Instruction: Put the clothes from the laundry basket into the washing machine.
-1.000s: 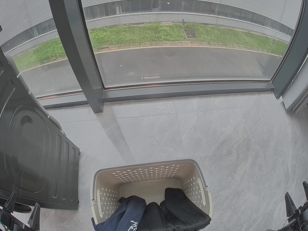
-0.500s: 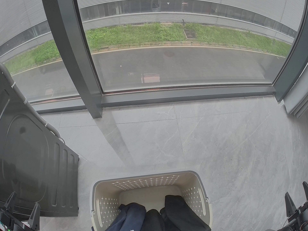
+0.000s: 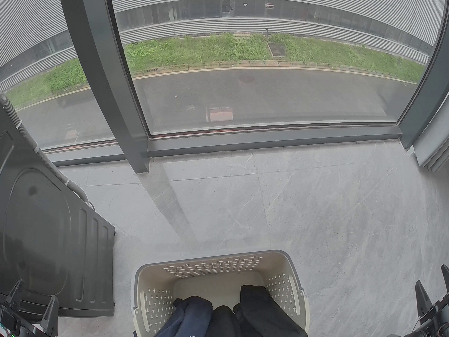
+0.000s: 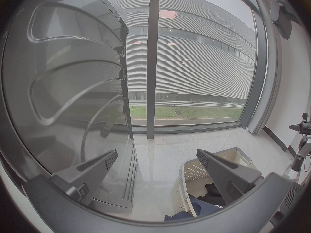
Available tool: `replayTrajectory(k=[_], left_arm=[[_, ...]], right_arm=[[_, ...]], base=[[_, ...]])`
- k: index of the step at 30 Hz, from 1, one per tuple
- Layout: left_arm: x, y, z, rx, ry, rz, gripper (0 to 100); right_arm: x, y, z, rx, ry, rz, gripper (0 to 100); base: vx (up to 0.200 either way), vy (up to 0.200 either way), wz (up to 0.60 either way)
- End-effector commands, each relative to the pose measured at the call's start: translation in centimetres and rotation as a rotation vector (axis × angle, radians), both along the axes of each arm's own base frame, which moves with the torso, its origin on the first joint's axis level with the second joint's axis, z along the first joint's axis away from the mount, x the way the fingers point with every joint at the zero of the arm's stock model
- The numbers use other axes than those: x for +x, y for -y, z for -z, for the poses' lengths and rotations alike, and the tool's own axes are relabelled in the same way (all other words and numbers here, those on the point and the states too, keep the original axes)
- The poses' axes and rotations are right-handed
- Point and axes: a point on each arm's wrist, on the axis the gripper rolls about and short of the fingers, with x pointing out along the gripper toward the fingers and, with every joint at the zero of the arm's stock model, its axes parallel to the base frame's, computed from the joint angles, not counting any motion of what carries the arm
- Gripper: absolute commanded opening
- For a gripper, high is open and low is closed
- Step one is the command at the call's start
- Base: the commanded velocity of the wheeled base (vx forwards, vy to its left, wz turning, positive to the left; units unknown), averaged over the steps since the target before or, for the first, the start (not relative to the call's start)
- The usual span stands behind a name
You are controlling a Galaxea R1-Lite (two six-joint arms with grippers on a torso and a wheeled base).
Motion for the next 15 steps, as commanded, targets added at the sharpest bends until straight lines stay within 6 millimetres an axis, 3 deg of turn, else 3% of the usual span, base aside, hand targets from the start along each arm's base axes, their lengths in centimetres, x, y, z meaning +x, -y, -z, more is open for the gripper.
replayTrajectory(k=[1, 11, 15], left_arm=[[0.06, 0.0, 0.45, 0.0, -0.008, 0.001, 100], [0.06, 0.0, 0.45, 0.0, -0.008, 0.001, 100], [0.06, 0.0, 0.45, 0.0, -0.008, 0.001, 100]], right_arm=[[0.11, 0.0, 0.49, 0.0, -0.015, 0.001, 100], [0.1, 0.0, 0.5, 0.0, -0.014, 0.001, 100], [0.11, 0.0, 0.49, 0.0, -0.015, -0.001, 100]], base=[[0.0, 0.0, 0.0], [0.0, 0.0, 0.0], [-0.2, 0.0, 0.0]])
